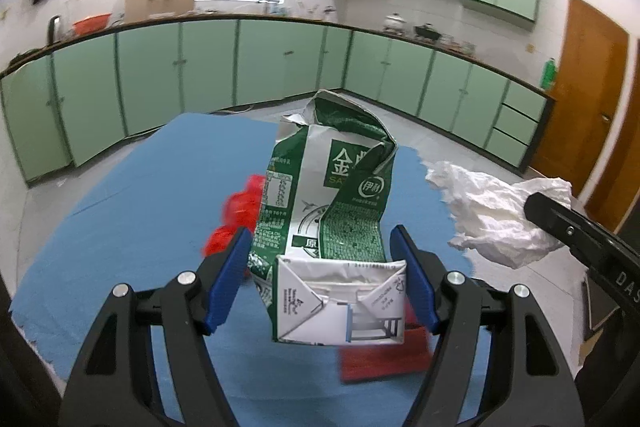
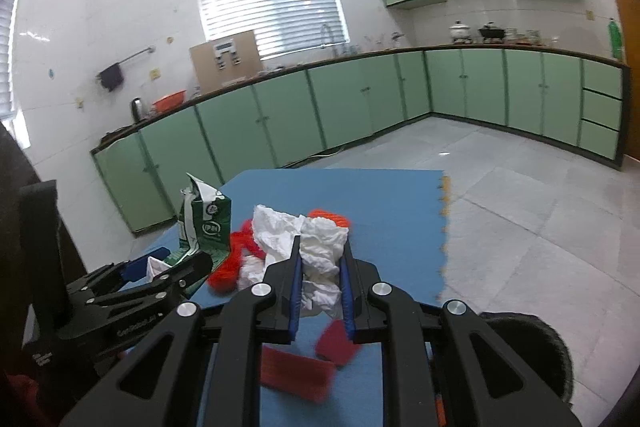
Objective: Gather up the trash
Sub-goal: 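Carry the carton and tissue over the black trash bin with both grippers, then open both grippers to drop the carton and tissue into the bin, then move the left gripper to the large dark red scrub pad and grasp it, then lift the large red pad with the left gripper while the right grasps the smaller red pad, then carry both red scrub pads over the trash bin with both grippers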
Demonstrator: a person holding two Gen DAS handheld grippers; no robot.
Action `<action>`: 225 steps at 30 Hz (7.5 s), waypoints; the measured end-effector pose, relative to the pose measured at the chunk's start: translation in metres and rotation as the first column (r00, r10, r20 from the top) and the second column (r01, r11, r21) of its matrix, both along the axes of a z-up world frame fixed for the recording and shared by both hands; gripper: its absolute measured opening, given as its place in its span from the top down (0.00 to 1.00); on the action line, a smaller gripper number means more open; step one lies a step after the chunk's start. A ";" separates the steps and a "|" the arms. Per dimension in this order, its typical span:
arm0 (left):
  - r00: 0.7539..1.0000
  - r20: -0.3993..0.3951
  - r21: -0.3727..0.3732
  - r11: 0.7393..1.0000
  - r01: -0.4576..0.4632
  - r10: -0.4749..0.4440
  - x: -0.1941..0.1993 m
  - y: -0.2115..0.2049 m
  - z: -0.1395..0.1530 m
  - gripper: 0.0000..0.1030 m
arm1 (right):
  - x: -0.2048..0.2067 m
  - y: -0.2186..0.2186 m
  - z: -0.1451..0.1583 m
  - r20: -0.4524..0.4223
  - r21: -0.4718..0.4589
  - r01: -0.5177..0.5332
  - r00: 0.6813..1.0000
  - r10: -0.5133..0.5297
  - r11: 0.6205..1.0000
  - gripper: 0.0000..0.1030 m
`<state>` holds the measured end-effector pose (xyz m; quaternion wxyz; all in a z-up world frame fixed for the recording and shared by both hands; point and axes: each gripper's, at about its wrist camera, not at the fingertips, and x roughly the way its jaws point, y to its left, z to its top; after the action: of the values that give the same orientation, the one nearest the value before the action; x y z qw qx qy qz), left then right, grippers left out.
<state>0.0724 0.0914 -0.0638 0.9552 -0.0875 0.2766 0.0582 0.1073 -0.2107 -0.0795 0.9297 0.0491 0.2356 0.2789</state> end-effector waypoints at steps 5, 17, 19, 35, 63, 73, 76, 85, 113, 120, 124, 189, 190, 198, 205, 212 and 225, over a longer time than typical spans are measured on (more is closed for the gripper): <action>0.997 0.012 -0.006 0.997 0.082 -0.082 0.009 -0.036 0.004 0.33 | -0.005 -0.034 0.002 0.011 -0.003 0.065 0.998 -0.065 0.998 0.84; 0.963 0.014 -0.007 0.963 0.270 -0.270 0.019 -0.121 -0.008 0.33 | -0.019 -0.122 -0.008 -0.004 -0.020 0.259 0.966 -0.260 0.966 0.84; 0.954 0.011 -0.007 0.954 0.300 -0.300 0.020 -0.135 -0.013 0.33 | -0.022 -0.133 -0.012 -0.008 -0.024 0.285 0.958 -0.286 0.958 0.84; 0.898 -0.042 0.002 0.899 0.438 -0.437 0.041 -0.218 -0.057 0.33 | -0.019 -0.201 -0.045 -0.069 -0.054 0.416 0.905 -0.419 0.908 0.84; 0.867 -0.123 -0.067 0.876 0.478 -0.482 0.094 -0.249 -0.096 0.21 | 0.037 -0.232 -0.107 -0.182 -0.095 0.440 0.874 -0.450 0.893 0.40; 0.909 -0.057 -0.067 0.910 0.410 -0.413 0.075 -0.208 -0.062 0.16 | 0.016 -0.226 -0.077 -0.126 -0.110 0.506 0.847 -0.517 0.856 0.06; 0.926 -0.039 -0.052 0.926 0.374 -0.376 0.065 -0.190 -0.050 0.14 | 0.009 -0.215 -0.067 -0.106 -0.090 0.491 0.860 -0.498 0.867 0.06; 0.967 -0.035 0.006 0.967 0.254 -0.254 0.026 -0.130 -0.036 0.14 | -0.002 -0.164 -0.050 -0.067 -0.047 0.422 0.903 -0.424 0.905 0.06; 0.974 -0.191 -0.009 0.992 0.124 -0.124 -0.007 -0.072 -0.106 0.14 | -0.022 -0.081 -0.081 -0.096 -0.074 0.302 0.946 -0.309 0.950 0.06; 0.969 -0.217 -0.021 0.993 0.117 -0.119 -0.002 -0.070 -0.115 0.14 | -0.020 -0.082 -0.083 -0.104 -0.073 0.298 0.947 -0.304 0.952 0.06; 0.967 -0.225 -0.014 0.993 0.120 -0.120 0.001 -0.071 -0.115 0.14 | -0.018 -0.081 -0.084 -0.104 -0.077 0.291 0.949 -0.298 0.954 0.06; 0.983 -0.172 -0.005 0.998 -0.067 0.065 -0.006 0.058 -0.087 0.20 | 0.037 0.059 -0.116 -0.232 -0.255 0.195 0.938 -0.256 0.947 0.29; 0.983 -0.171 -0.006 0.998 -0.066 0.064 -0.006 0.057 -0.087 0.20 | 0.038 0.058 -0.117 -0.240 -0.257 0.193 0.937 -0.256 0.947 0.30; 0.984 -0.168 -0.018 0.998 -0.067 0.063 -0.004 0.056 -0.088 0.20 | 0.037 0.065 -0.118 -0.253 -0.259 0.141 0.945 -0.208 0.956 0.55; 0.986 -0.156 -0.013 0.998 -0.059 0.057 -0.006 0.051 -0.083 0.20 | 0.033 0.057 -0.114 -0.259 -0.206 0.134 0.948 -0.186 0.969 0.56; 0.988 -0.148 -0.012 0.999 -0.047 0.045 -0.006 0.046 -0.077 0.20 | 0.025 0.050 -0.103 -0.221 -0.194 0.132 0.960 -0.174 0.972 0.57; 0.992 -0.119 -0.009 1.000 0.025 -0.026 0.001 0.011 -0.061 0.20 | 0.014 0.001 -0.066 -0.176 -0.128 0.181 0.963 -0.202 0.975 0.57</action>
<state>0.0738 0.1021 -0.1251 0.9373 -0.0836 0.3346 0.0500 0.1210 -0.2100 -0.1460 0.9272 0.0461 0.3317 0.1679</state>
